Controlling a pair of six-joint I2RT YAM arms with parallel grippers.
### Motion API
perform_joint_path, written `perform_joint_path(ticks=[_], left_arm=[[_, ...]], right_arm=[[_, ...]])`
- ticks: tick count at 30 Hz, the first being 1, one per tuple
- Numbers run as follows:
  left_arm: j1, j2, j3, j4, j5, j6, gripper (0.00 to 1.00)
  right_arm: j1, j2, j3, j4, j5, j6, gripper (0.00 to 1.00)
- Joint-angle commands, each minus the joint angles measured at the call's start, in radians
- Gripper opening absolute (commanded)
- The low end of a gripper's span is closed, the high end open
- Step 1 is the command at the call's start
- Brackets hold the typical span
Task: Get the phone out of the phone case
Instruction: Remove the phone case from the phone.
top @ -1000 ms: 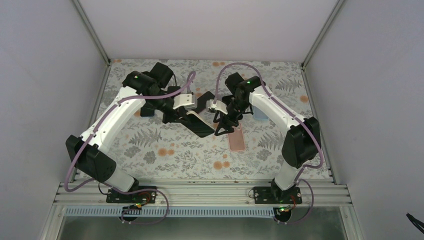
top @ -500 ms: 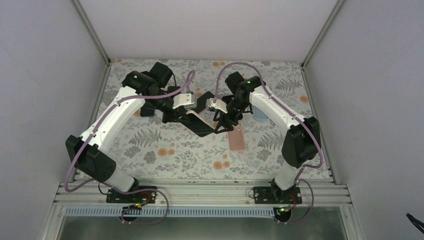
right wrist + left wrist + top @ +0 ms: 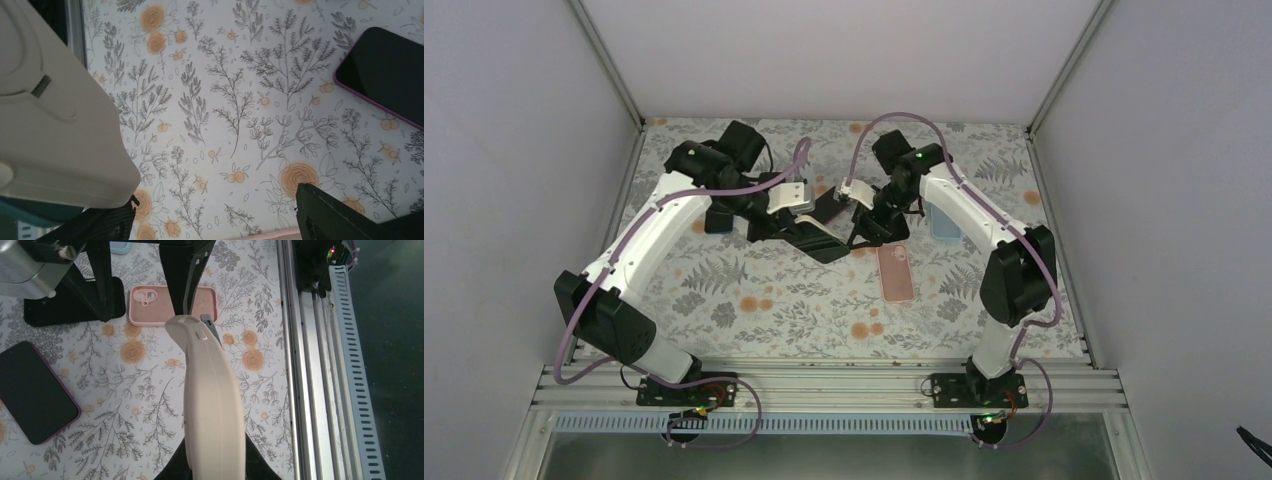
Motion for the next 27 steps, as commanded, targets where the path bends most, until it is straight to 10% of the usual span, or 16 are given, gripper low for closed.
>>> perform_joint_path(ticks=[1,16,24,27], left_arm=[[-0.077,0.01,-0.003,-0.024,0.383,0.085,0.02],[0.128,0.218,0.349,-0.008,0.425,0.061,0.02],[0.157,0.218,0.381,0.035,0.371,0.011,0.02],[0.163,0.2,0.407,0.013,0.354,0.007,0.02]], right_arm=[[0.005,-0.01,0.025,0.312,-0.072,0.137,0.8],[0.177,-0.038,0.171,0.089,-0.422,0.002,0.84],[0.176,-0.018,0.288,0.006,-0.458,0.007,0.12],[0.158,-0.056,0.235,0.064,-0.428,0.05,0.04]])
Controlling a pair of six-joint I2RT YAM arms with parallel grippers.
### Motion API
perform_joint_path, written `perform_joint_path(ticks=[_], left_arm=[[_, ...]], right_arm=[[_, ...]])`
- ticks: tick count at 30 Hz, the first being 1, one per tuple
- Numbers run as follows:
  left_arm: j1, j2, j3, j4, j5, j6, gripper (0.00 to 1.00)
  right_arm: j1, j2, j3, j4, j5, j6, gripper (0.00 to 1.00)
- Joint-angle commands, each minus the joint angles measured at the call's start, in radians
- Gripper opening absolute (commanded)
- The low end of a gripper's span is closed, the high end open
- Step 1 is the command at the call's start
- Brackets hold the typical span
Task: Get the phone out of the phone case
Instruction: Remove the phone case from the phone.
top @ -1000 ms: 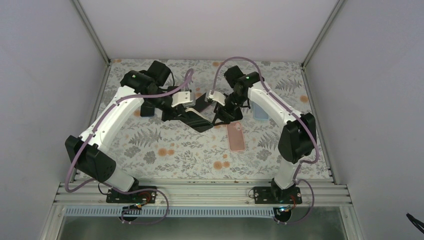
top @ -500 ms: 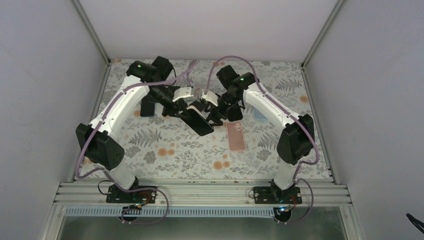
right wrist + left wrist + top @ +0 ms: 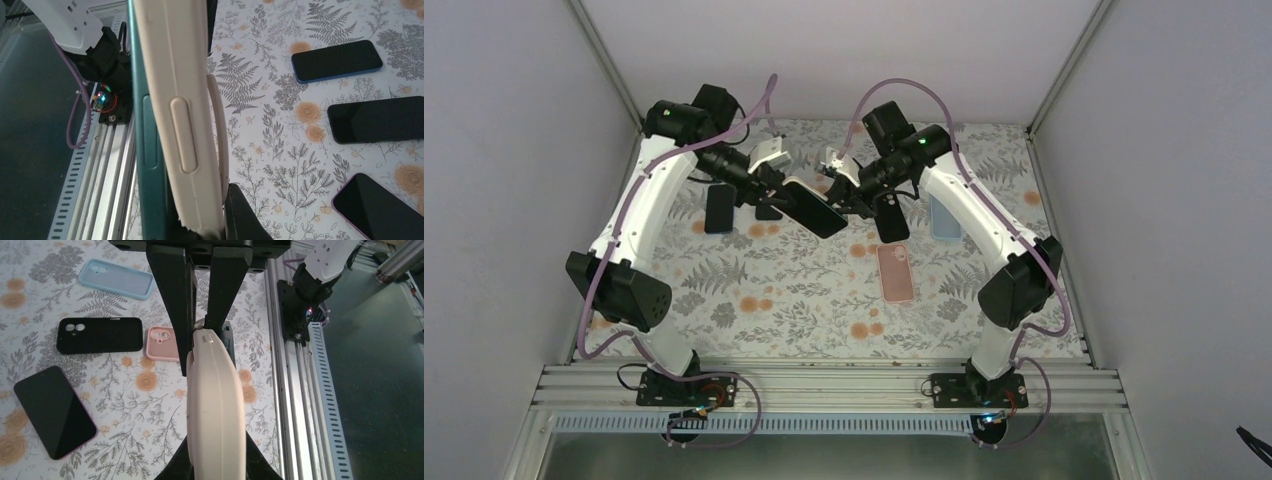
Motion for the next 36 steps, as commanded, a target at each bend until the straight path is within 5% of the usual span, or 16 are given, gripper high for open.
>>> perform_joint_path(ticks=[1,6,14,17,22,29,36], left_arm=[[-0.005,0.011,0.064,0.232,0.138,-0.063,0.02],[0.019,-0.034,0.043,0.217,0.112,-0.074,0.1],[0.031,-0.157,-0.049,0.249,-0.087,-0.131,0.83],[0.032,-0.268,-0.137,0.358,-0.204,-0.202,0.93],[-0.018,-0.394,-0.304,0.712,-0.548,-0.432,0.95],[-0.349,-0.381,-0.526,1.126,-1.096,-0.539,0.9],[-0.523,-0.317,-0.74,1.481,-1.281,-0.475,0.88]], right_arm=[[0.072,-0.066,-0.047,0.1,-0.198,0.041,0.04],[0.025,-0.091,-0.072,0.147,-0.14,0.102,0.04],[-0.115,-0.078,-0.107,0.123,-0.104,0.106,0.04],[-0.185,-0.083,-0.136,0.118,-0.104,0.104,0.04],[-0.232,-0.078,-0.136,0.256,0.004,0.286,0.04],[-0.202,-0.002,-0.027,0.434,0.293,0.648,0.03],[-0.194,0.07,0.013,0.477,0.357,0.739,0.04]])
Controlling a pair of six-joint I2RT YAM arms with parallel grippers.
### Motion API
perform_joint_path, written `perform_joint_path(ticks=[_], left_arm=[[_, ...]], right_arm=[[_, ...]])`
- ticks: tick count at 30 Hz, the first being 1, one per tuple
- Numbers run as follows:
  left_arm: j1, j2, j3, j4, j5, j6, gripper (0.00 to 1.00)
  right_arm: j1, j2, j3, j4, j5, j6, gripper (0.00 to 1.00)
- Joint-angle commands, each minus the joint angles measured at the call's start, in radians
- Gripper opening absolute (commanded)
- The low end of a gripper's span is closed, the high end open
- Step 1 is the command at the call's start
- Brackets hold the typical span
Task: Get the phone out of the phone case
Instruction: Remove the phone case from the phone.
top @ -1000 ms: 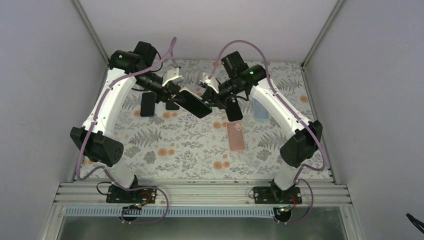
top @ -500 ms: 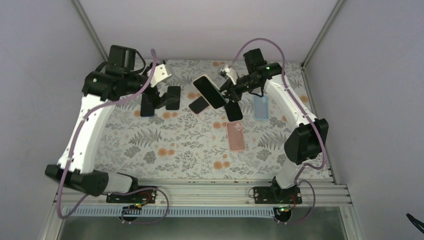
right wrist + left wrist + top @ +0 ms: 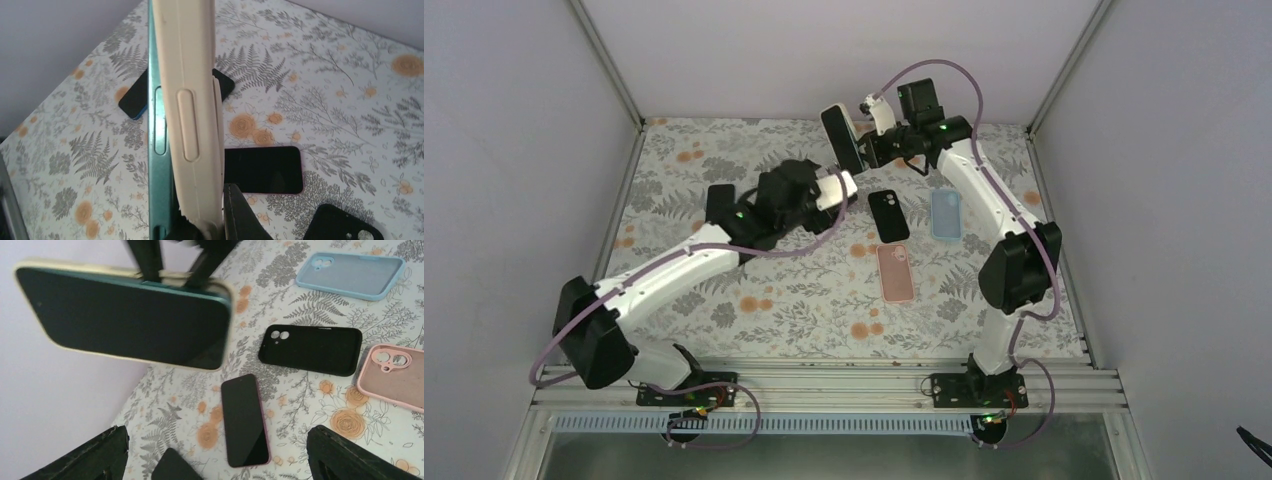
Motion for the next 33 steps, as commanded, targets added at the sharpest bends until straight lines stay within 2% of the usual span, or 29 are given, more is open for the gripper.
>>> perform_joint_path(ticks=[1,4,12,26,33], left_arm=[[-0.06,0.024,-0.039,0.293,-0.18,-0.018,0.88],[-0.062,0.068,-0.02,0.345,-0.154,-0.038,0.9],[-0.06,0.199,0.064,0.339,-0.088,-0.105,0.92],[-0.031,0.209,0.066,0.446,-0.21,-0.127,0.92],[-0.017,0.265,0.122,0.429,-0.241,-0.12,0.92]], right_arm=[[0.008,0.013,0.028,0.103,0.055,0.12,0.04],[0.008,0.017,0.039,0.123,0.063,0.136,0.03],[0.008,0.034,0.073,0.135,0.069,0.143,0.03],[0.009,-0.001,0.021,0.182,0.044,0.152,0.03],[0.016,-0.031,0.013,0.176,0.041,0.156,0.03]])
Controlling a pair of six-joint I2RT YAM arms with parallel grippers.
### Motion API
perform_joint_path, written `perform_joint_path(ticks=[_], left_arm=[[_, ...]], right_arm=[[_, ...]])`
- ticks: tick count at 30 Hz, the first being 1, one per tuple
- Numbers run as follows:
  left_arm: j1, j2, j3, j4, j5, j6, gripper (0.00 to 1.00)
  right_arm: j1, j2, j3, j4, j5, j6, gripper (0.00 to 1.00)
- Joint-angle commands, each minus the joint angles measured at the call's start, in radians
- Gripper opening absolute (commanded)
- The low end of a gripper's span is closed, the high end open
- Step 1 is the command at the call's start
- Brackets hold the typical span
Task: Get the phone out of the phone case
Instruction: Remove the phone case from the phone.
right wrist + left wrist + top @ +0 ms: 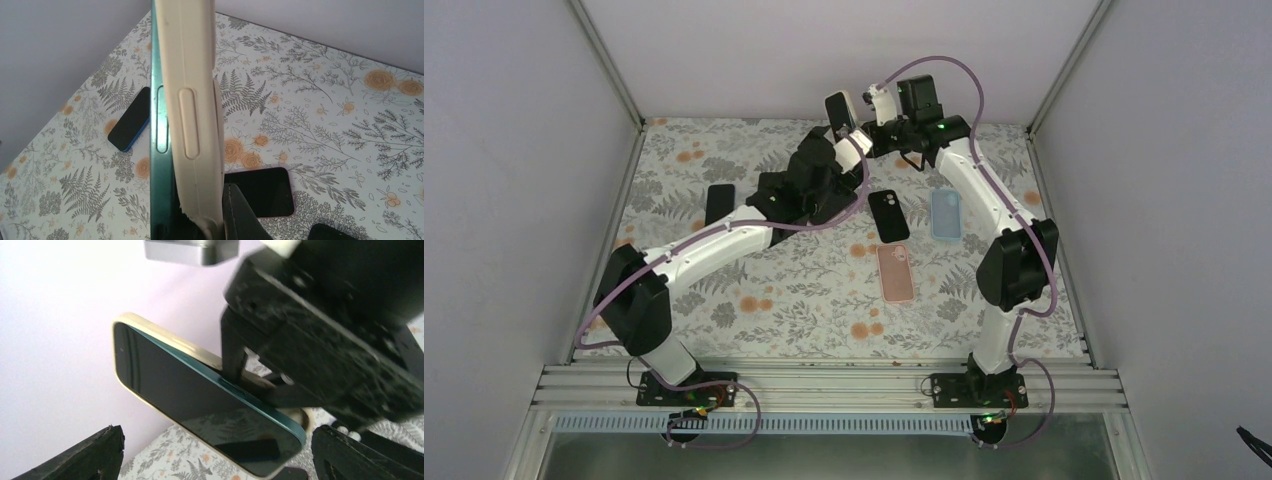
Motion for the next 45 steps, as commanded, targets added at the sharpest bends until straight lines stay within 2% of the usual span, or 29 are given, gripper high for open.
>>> perform_joint_path(ticks=[1,11,17,26,31,38,42,45], left_arm=[[0.012,0.023,0.045,0.038,-0.043,-0.012,0.92],[0.028,0.023,0.094,-0.067,0.095,-0.047,0.92],[0.033,0.028,0.094,-0.065,0.076,-0.036,0.91],[0.06,0.101,0.148,-0.081,-0.103,-0.068,0.89],[0.061,0.205,0.255,-0.188,-0.244,-0.105,0.88],[0.085,0.167,0.232,-0.124,-0.337,-0.145,0.88],[0.133,0.168,0.29,-0.138,-0.343,-0.189,0.8],[0.153,0.155,0.283,-0.085,-0.35,-0.194,0.74]], right_arm=[[0.016,-0.074,0.002,0.061,-0.026,0.022,0.03],[0.027,-0.096,0.006,0.048,-0.009,0.024,0.03],[0.036,-0.097,0.008,0.046,-0.01,0.028,0.03],[0.046,-0.121,-0.009,0.051,-0.002,0.033,0.03],[0.046,-0.143,-0.017,0.059,0.006,0.053,0.03],[0.05,-0.296,-0.158,0.228,0.14,0.106,0.03],[0.068,-0.355,-0.209,0.297,0.186,0.109,0.03],[0.085,-0.373,-0.218,0.305,0.188,0.115,0.03]])
